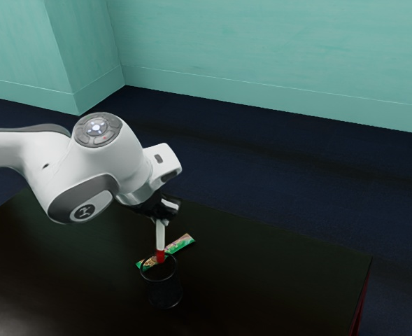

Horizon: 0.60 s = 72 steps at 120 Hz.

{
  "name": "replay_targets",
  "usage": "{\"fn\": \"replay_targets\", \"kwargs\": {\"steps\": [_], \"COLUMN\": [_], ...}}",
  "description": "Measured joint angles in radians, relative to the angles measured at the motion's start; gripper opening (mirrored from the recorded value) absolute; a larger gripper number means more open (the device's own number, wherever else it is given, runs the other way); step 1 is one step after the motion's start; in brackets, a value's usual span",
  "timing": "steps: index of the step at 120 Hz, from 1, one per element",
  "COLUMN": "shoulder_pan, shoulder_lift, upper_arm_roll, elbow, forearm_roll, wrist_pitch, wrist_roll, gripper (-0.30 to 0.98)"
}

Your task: Put the marker into the pen holder.

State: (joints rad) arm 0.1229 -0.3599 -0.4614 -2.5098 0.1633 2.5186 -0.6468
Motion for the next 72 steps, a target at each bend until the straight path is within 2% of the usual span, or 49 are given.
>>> {"fn": "replay_targets", "kwargs": {"steps": [3,27,48,54,72], "shoulder_pan": [0.0,0.0,0.043,0.059,0.069], "shoulder_lift": [0.001,0.003,0.046,0.091,0.202], "upper_arm_roll": [0.0,-0.012,0.006,0.058,0.187], "elbow": [0.0,0.001,0.035,0.136,0.504], "forearm_roll": [-0.001,-0.024,-0.026,-0.028,-0.032], "wrist_pitch": [-0.001,-0.017,-0.053,-0.097,-0.355], "wrist_roll": [-0.009,-0.042,-0.059,-0.062,-0.013], "gripper": [-0.08,0.35,0.54,0.57,0.63]}}
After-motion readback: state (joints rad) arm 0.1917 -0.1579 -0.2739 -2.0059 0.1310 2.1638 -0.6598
